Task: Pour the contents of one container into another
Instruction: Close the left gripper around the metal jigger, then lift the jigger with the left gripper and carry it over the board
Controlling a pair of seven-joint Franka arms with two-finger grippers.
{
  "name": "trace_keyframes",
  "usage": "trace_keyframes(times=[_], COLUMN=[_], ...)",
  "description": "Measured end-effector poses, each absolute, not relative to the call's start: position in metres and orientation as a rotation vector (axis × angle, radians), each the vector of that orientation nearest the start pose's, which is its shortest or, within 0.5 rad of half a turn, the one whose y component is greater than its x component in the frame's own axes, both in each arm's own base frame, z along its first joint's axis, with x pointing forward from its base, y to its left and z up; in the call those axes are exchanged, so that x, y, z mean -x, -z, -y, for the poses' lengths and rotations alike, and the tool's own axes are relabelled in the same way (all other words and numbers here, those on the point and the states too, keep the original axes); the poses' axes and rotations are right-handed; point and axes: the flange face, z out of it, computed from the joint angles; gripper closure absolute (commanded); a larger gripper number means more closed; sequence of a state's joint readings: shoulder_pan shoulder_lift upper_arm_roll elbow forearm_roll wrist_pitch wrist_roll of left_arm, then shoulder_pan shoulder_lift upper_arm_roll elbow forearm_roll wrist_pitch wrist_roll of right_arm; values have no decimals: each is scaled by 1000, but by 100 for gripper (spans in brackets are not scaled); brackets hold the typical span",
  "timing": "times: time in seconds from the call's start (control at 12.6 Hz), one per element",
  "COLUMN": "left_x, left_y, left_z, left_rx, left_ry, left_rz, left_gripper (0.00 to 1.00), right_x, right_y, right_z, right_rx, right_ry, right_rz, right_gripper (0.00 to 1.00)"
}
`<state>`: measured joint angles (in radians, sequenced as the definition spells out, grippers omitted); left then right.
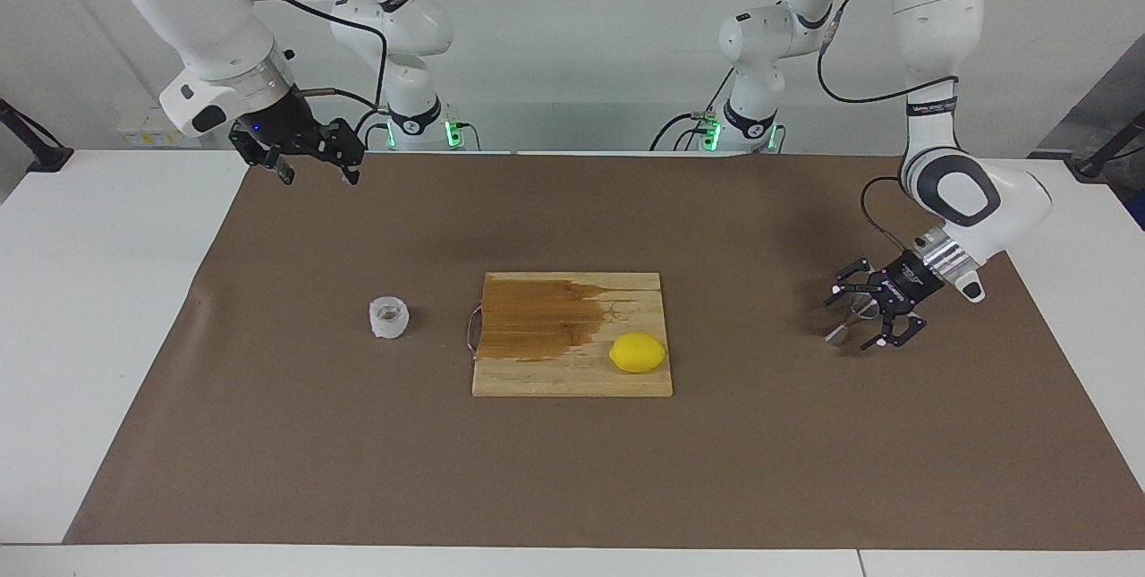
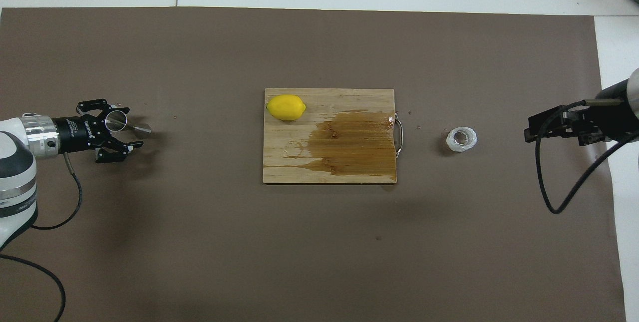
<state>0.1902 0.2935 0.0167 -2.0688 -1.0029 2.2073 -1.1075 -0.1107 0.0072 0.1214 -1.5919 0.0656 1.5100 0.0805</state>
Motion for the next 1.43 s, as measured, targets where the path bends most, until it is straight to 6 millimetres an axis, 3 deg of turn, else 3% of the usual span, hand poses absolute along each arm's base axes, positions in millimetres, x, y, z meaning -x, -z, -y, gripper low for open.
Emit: trace_keyframes(times=[0.08,0.24,0.71,0.95,1.19,1.43], left_x=[-574,-574,-575,-578,-582,-585], left_y=[-289,-290,-314,-338,-374,-403], left_z=[-93,-95,-100,-87,-44,15], left_rx=[-1312,-1283,-1230,-1249,-1258,-1217], left_ry=[580,580,549,527,541,561], left_rz=[-2086,-2085,-2057,-2012,-1943,-1945], left_gripper=[39,97,100,100,100,100], right_x=[-549,-549,-549,-549,-549,-549], right_y=[-606,-606,-606,-606,-606,-606], right_z=[-13,-13,-13,-13,-13,-13], right_rx=[3074,3074,3074,3074,3074,3074], right_ry=[-142,-142,-142,-142,-142,-142], right_rz=[-106,-106,-106,-106,-106,-106], right_gripper=[0,0,0,0,0,0])
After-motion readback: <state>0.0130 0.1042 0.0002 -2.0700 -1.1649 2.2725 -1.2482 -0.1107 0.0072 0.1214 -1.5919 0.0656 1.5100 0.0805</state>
